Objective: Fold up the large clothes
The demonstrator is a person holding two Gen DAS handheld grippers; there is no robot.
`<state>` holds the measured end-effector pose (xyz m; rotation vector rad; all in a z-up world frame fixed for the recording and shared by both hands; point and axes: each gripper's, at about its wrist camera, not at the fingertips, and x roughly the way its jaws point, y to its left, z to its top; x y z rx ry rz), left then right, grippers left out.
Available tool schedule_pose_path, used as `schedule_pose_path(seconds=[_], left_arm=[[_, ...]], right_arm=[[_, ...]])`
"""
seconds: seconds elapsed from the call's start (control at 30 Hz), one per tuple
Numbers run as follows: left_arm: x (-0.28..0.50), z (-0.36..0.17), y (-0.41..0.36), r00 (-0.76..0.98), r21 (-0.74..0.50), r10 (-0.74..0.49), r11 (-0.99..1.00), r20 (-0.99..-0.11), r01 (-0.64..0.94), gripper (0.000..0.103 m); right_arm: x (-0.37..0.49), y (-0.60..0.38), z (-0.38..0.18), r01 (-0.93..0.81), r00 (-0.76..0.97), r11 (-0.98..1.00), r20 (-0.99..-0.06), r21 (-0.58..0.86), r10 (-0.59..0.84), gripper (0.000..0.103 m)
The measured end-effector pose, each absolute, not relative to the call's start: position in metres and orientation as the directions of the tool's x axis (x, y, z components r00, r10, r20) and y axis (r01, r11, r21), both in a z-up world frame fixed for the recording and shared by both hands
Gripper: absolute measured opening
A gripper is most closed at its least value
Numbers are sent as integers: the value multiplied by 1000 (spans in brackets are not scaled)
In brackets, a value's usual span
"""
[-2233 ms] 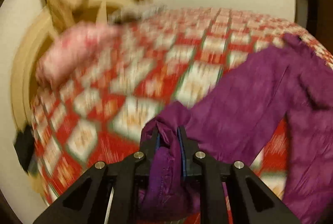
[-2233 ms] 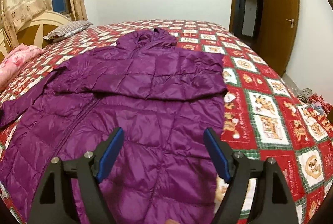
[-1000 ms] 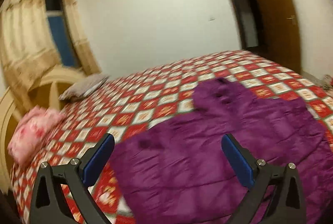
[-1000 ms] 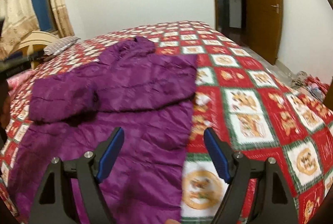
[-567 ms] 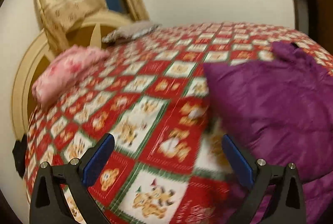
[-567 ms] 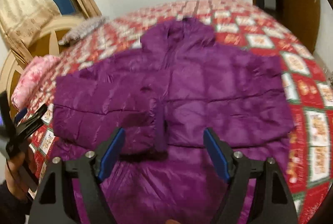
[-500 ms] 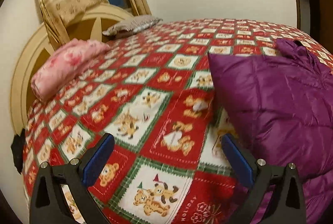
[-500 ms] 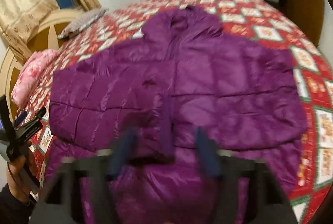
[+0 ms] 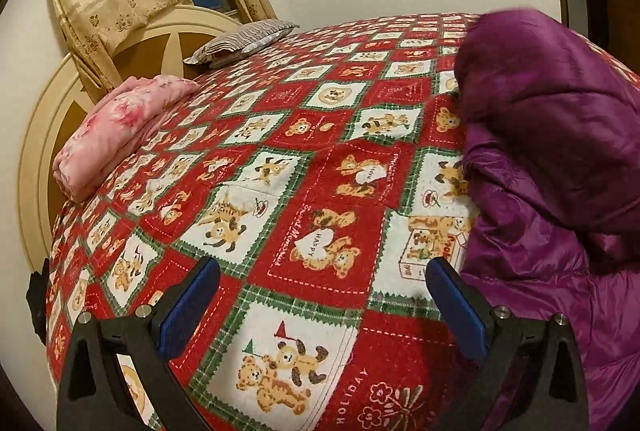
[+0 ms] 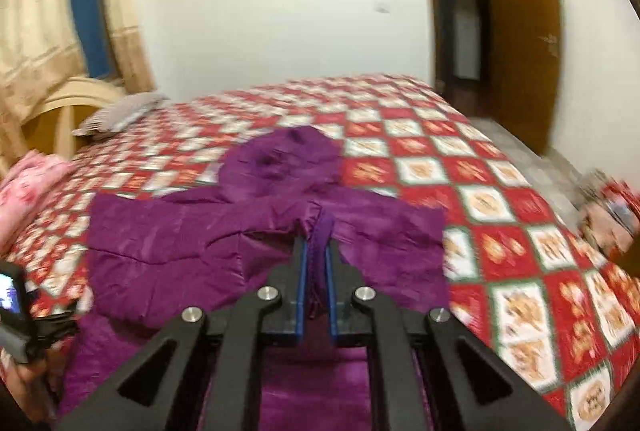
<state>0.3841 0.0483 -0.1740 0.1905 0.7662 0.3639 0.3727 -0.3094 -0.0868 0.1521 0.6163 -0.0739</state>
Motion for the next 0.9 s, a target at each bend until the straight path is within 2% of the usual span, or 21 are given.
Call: schedule_pose_path(seconds=[0.13,0.23,0.27,0.3,0.37,0.47,0.53,0.57,0.6,0.63,0.73,0.9], left_arm=[[388,-179,40,654,335,393,916,-647,-219,102],[390,-179,34,652,354,395,913,-648,-202,102],[390,-174,34,656,349,390,915,-646,-200,102],[390,-166,34,667,338,383,919,-639,-204,102],[394,-145,35,695,305,362,929,-622,-212,102],[413,-105,29,749,257,334,940,-573,-223,102],[434,-84,16,780,218,307,950,-546,-221,102],[445,-77,9,794,201,290,956,-534,-214,102],[459,-73,-1,808,179,262,964,-529,-195,102],[472,-72,-11,812,173,249,968,-528,-184,102],[505,-88,-40,814,238,287,953,-506,-187,102],[549,-163,-52,694,395,412,897,-591,-196,102]], right_arm=[[375,-348,-123,261,766,959,-628,107,-138,10],[382,-366,-141,286,720,951,-681,116,-133,16],[382,-368,-144,289,712,950,-690,117,-131,26],[380,-370,-145,287,710,950,-693,126,-123,45],[373,-375,-138,288,725,946,-678,147,-116,57],[358,-379,-117,330,763,935,-621,133,-181,57],[359,-377,-102,334,789,932,-582,138,-196,48],[364,-374,-97,320,797,936,-575,145,-183,37],[370,-370,-92,296,805,943,-571,155,-159,33],[380,-364,-89,272,807,950,-574,153,-138,33],[411,-350,-94,207,805,966,-588,157,-77,32],[445,-348,-136,229,739,961,-671,157,-67,32]])
